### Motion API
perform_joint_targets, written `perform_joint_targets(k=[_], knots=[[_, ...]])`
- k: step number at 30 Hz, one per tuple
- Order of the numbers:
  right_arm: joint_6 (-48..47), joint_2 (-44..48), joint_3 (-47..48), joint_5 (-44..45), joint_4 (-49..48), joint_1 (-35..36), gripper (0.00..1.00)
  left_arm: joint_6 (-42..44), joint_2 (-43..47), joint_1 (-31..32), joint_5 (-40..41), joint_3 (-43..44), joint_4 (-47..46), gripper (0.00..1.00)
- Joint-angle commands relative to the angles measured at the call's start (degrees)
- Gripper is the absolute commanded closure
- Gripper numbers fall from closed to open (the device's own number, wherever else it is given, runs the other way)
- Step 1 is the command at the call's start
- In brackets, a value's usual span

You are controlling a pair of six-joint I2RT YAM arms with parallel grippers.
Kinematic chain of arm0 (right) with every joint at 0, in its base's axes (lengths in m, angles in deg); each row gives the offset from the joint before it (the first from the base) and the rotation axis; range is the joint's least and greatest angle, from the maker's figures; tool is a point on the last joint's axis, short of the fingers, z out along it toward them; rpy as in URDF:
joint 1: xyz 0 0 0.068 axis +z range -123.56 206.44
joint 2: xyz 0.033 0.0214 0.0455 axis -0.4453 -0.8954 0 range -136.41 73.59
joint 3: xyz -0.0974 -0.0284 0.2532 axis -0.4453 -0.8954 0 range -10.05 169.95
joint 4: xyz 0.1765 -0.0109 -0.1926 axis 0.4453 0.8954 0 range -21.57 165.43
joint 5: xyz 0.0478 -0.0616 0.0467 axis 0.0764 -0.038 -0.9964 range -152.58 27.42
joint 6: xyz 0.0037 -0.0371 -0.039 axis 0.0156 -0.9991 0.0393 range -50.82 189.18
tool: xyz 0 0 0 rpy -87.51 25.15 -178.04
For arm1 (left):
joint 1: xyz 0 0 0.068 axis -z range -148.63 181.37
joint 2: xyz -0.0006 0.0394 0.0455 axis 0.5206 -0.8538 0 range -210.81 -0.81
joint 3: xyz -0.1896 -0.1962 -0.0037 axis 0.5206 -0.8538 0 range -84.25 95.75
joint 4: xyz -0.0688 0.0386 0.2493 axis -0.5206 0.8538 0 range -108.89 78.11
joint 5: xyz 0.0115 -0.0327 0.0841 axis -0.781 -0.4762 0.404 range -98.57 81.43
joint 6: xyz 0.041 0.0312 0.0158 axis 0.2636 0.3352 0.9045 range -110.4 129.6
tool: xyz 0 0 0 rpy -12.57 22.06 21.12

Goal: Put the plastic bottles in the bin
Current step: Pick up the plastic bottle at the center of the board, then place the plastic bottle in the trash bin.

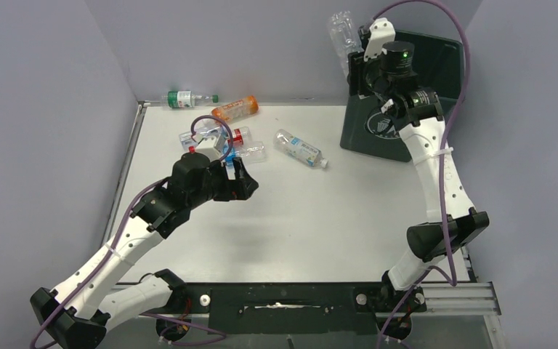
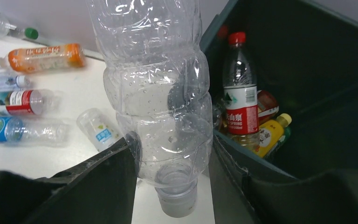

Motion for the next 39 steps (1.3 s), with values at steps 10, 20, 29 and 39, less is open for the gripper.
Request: perform_joint_targets(k=[10, 20, 29, 39], knots=[[5.93, -3.95, 8.74, -6.38, -10.64, -10.62, 0.65, 1.48, 1.22, 0.16, 0.79, 4.22, -0.21, 0.13], [9.98, -8.85, 12.88, -13.28, -14.85, -19.32, 0.62, 1.82, 2.64, 0.01, 1.64, 4.55, 0.28, 0.13], [11.43, -11.59, 13.65, -16.61, -15.39, -22.27, 0.53, 2.45, 1.71, 0.07, 1.75, 6.23, 1.95, 0.13], [11.77, -12.58, 15.7, -19.75, -14.05, -24.94, 0.27, 1.96, 1.56, 0.13, 1.77, 6.97, 2.51, 0.13]])
